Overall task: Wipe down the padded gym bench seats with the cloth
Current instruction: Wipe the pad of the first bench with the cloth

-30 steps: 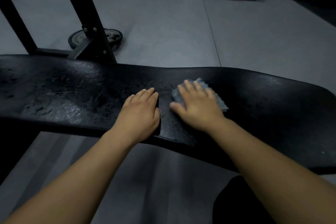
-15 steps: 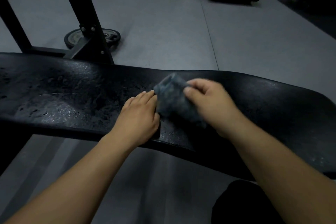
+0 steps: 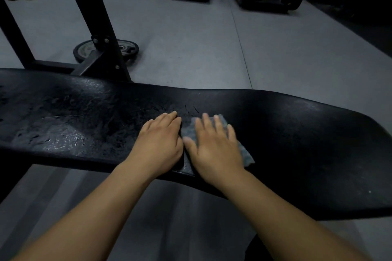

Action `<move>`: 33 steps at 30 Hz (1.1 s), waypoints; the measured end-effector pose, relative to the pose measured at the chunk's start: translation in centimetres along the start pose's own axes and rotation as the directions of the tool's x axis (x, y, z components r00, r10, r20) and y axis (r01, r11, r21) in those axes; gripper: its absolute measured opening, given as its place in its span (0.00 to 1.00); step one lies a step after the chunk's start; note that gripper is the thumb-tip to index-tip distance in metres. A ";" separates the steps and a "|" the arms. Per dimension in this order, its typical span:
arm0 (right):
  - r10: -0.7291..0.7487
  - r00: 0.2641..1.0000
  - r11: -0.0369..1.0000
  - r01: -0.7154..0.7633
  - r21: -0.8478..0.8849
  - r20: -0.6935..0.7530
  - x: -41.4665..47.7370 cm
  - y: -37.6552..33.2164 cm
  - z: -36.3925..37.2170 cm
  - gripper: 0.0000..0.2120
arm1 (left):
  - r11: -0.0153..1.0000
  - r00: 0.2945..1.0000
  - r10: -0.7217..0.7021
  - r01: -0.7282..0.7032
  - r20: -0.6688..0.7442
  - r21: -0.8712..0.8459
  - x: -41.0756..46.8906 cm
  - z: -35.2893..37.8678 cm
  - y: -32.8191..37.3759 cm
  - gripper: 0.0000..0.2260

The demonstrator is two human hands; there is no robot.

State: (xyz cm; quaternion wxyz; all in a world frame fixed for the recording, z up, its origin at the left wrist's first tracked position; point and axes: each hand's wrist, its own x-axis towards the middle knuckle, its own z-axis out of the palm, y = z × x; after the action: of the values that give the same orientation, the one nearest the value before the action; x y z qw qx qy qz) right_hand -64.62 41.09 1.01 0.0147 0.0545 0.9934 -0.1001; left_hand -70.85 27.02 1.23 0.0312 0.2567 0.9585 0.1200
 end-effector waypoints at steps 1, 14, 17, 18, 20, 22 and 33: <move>-0.092 0.996 0.996 0.092 -0.005 0.020 -0.6 0.5 0.0 0.33 | 1.000 1.000 0.006 -0.006 0.001 -0.007 0.1 0.0 -0.1 0.25; -0.332 0.942 0.943 0.333 -0.009 0.053 2.6 0.4 -0.2 0.34 | 0.997 0.998 -0.022 0.017 -0.063 -0.079 0.6 -0.4 -2.6 0.24; -0.213 0.976 0.974 0.217 -0.069 0.052 5.7 4.3 -1.1 0.28 | 0.997 0.998 -0.030 0.027 -0.051 -0.066 0.3 -0.5 -2.5 0.25; -0.126 0.992 0.987 0.128 -0.097 0.029 8.0 4.7 -1.3 0.26 | 0.998 0.998 -0.033 0.030 -0.052 -0.063 0.2 -0.4 -2.5 0.25; -0.019 1.000 0.994 0.019 -0.106 0.005 11.6 2.9 -1.3 0.26 | 0.997 0.997 -0.047 0.043 -0.064 -0.057 0.2 -0.3 -2.6 0.25; -0.072 0.997 0.991 0.074 -0.108 0.023 11.4 -0.4 -0.4 0.27 | 0.997 0.995 -0.052 0.048 -0.081 -0.059 0.4 -0.1 -2.9 0.24; -0.013 1.000 0.995 0.013 -0.096 -0.001 11.0 0.4 -0.7 0.27 | 0.997 0.997 -0.037 0.032 -0.074 -0.068 0.3 -0.4 -4.0 0.26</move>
State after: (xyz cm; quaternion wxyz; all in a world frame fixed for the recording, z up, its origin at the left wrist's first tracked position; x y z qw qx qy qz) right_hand -75.53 42.79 1.15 0.0157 0.0473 0.9974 -0.0523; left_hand -73.12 23.74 0.63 0.0057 0.2341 0.9588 0.1608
